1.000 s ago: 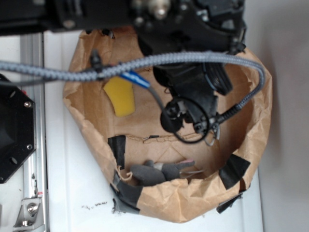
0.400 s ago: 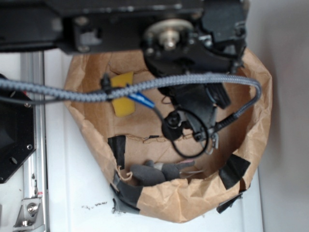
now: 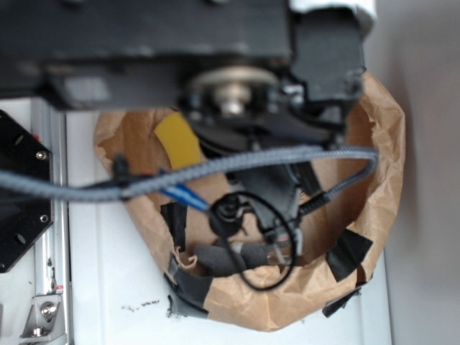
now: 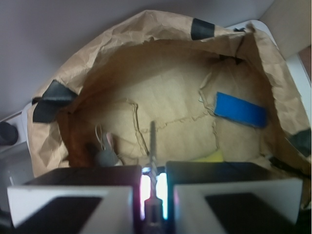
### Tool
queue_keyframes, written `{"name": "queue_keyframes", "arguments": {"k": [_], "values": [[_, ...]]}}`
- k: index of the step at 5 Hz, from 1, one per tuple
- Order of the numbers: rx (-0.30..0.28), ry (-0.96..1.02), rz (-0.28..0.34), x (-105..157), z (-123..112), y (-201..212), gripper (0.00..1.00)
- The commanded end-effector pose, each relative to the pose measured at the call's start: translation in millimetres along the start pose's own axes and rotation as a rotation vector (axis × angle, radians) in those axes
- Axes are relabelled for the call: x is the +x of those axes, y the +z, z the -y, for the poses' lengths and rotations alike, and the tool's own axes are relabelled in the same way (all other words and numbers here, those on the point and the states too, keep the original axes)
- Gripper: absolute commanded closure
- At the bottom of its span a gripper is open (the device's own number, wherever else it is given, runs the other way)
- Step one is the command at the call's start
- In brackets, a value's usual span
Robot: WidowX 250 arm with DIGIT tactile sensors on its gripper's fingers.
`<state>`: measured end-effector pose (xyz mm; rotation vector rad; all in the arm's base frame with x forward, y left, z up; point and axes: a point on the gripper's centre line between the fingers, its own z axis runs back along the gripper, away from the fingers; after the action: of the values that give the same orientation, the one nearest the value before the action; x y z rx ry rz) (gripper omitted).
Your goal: Grab the silver keys.
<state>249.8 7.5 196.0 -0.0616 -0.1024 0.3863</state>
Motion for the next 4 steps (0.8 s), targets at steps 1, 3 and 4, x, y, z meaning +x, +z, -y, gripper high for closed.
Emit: {"name": "queue_keyframes", "arguments": {"k": [1, 3, 4], "values": [[0.01, 0.025, 0.059, 10.7, -2.6, 16.1, 1.0], [0.006, 0.03, 0.068, 11.8, -3.4, 13.2, 1.0], [-0.004, 0.018, 0.073, 9.6, -3.2, 13.1, 1.0]]}}
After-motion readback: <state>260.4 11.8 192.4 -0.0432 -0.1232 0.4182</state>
